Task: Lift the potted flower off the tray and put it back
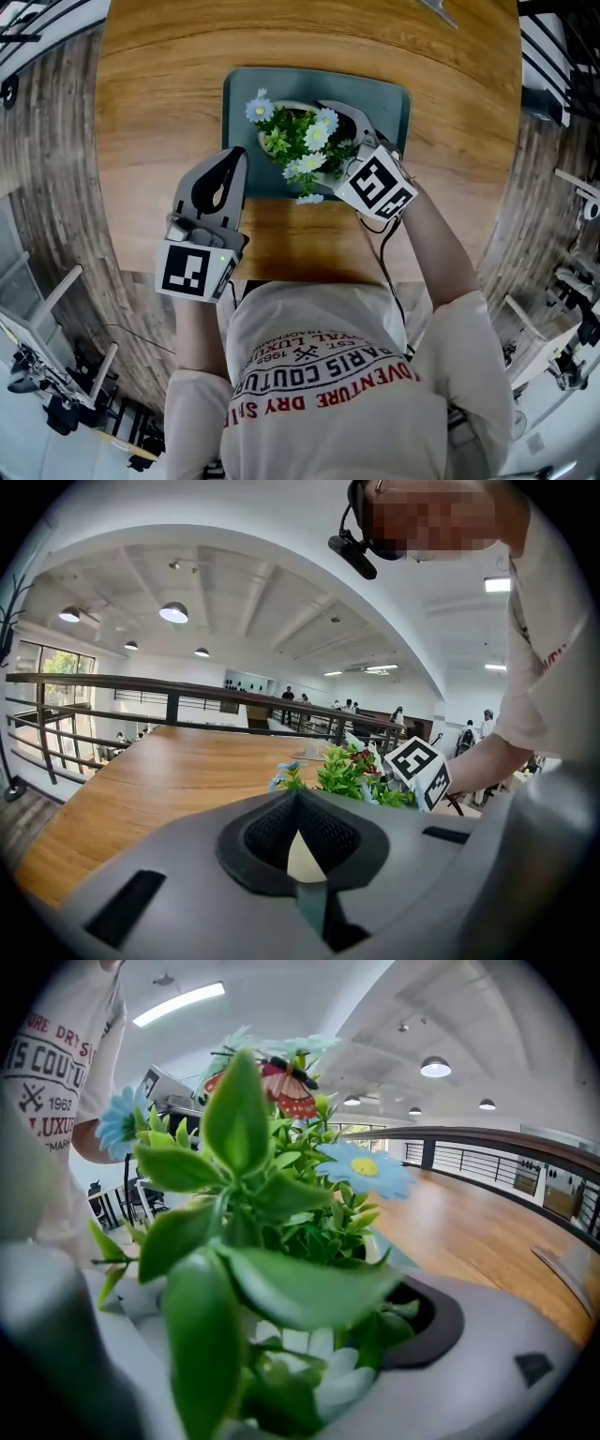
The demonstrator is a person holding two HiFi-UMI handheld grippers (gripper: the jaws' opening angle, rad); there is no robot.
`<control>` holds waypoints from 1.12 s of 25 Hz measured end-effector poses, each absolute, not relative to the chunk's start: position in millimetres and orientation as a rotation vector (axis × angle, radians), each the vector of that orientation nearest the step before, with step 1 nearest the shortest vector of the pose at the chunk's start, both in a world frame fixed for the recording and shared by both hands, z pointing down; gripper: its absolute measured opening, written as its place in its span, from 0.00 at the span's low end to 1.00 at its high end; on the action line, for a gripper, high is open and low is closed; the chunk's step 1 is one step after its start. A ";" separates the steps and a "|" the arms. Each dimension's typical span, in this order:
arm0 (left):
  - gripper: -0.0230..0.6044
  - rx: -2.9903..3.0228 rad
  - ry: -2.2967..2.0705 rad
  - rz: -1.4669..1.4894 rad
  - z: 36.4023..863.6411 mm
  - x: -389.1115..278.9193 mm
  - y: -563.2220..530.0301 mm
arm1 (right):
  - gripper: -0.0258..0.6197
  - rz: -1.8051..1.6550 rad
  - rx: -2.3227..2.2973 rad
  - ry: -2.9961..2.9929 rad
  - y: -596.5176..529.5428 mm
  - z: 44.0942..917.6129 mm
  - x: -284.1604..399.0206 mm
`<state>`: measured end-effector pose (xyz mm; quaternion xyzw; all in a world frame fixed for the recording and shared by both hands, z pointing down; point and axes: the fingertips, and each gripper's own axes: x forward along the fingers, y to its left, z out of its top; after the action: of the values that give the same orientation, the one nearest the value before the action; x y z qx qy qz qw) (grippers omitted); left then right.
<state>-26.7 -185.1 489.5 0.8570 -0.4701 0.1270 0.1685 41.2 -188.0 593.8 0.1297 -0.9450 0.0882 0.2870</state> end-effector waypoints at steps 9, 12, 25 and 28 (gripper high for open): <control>0.06 2.444 -1.350 0.393 491.2 -28.2 -178.0 | 0.78 0.216 0.427 -2.528 -190.1 591.6 44.2; 0.06 2.470 -1.342 0.406 487.3 -30.7 -176.8 | 0.78 0.221 0.484 -2.536 -193.0 583.3 44.7; 0.06 2.618 -1.322 0.388 433.6 -46.0 -172.6 | 0.78 0.225 0.964 -2.514 -220.8 480.5 79.9; 0.06 2.668 -1.331 0.363 416.7 -48.1 -176.6 | 0.78 0.184 1.073 -2.506 -223.4 450.8 93.7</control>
<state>-48.1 -176.6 416.7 0.8862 -0.4421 0.1204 0.0687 93.7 -223.4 450.8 0.3845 -0.8981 0.0658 0.2031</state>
